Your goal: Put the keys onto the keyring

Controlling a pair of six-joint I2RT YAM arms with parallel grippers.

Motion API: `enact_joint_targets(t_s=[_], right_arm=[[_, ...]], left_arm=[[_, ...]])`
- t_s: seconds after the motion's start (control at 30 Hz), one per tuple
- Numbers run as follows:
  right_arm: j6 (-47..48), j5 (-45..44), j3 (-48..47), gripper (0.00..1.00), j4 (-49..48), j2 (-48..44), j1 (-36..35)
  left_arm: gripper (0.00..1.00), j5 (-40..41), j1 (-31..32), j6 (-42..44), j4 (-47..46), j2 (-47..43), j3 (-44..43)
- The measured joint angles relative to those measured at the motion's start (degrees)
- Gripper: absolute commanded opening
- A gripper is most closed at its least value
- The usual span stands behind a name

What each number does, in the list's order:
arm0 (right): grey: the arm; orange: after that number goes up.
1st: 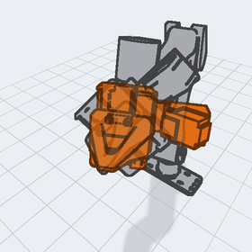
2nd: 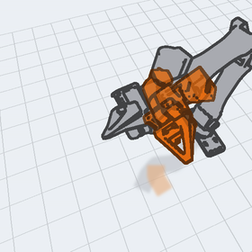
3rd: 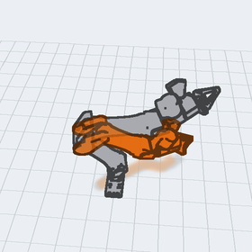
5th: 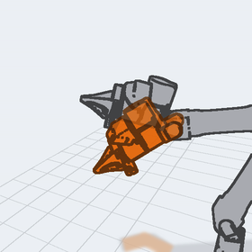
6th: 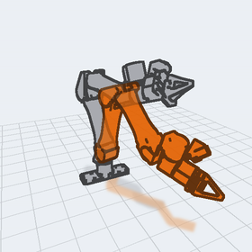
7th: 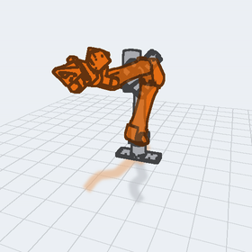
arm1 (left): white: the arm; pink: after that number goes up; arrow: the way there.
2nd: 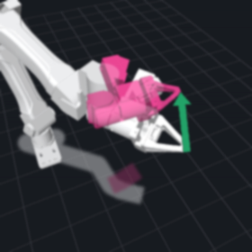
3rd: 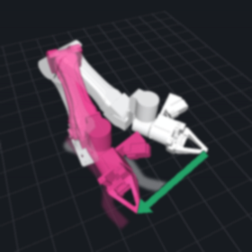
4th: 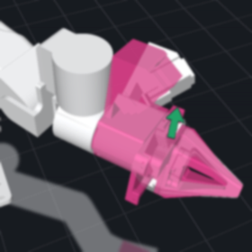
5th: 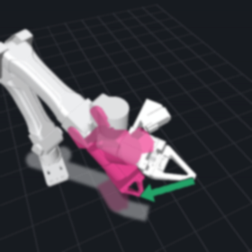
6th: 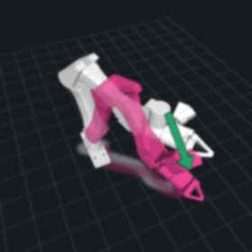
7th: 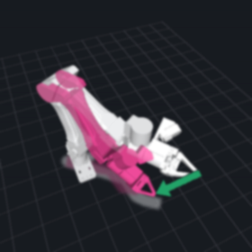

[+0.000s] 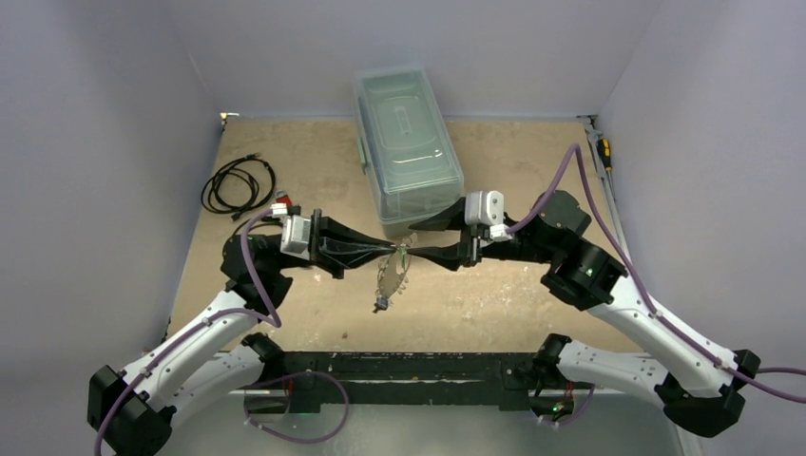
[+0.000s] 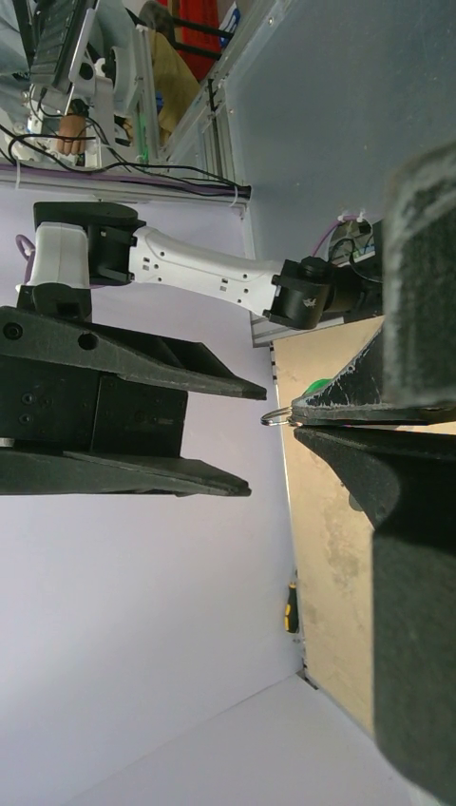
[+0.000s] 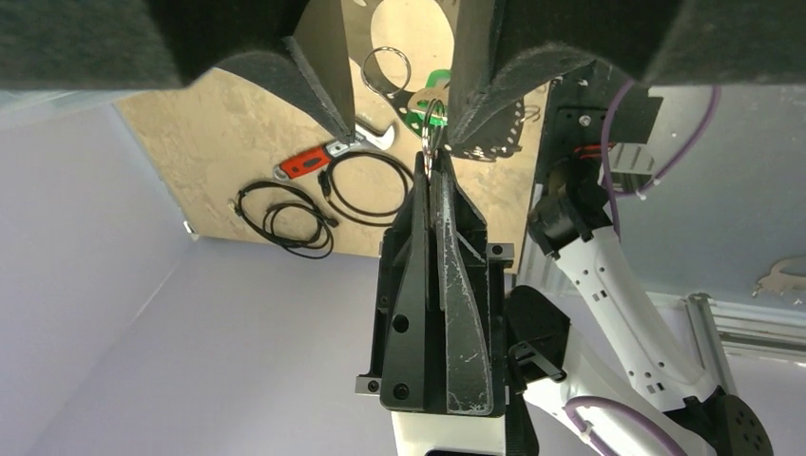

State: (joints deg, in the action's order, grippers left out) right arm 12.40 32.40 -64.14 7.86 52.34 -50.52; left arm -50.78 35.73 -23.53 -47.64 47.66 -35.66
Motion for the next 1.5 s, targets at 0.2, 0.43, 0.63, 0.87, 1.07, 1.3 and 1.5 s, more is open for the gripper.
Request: enact_joint_targets(t_s=[0.2,0.43,0.63,0.87,1.07,1.3,1.5], right_arm=[[-0.5,0.6,0.0,0.30,-0.4,0.9,0.0],[-1.2,0.8,0.0,0.11,-0.9,2.0,0.0],[-1.7,1.5,0.0,0.00,-1.0,2.0,0.0],[-1.7,1.6,0.2,0.00,-1.1,1.9,0.0],[-2.0,1.6,1.6,0.00,-1.9,1.3,0.0],[-2.3,1.4,2.6,0.00,-2.2,1.2,0.0],[-2.6,1.3,2.8,0.00,-2.3,1.2,0.0]], left_arm=[[0.00,0.0,0.0,0.0,0.0,0.0,0.0],[0.00,0.0,0.0,0.1,0.1,0.0,0.0],[0.00,0.0,-0.1,0.2,0.6,-0.5,0.0],[0.00,0.4,-0.1,0.6,1.8,-1.0,0.0],[0.00,1.2,-0.1,2.1,4.3,-1.8,0.0],[0.00,1.6,-0.1,3.2,6.2,-2.1,0.0],[0.00,1.8,-0.1,3.6,6.6,-2.4,0.0]])
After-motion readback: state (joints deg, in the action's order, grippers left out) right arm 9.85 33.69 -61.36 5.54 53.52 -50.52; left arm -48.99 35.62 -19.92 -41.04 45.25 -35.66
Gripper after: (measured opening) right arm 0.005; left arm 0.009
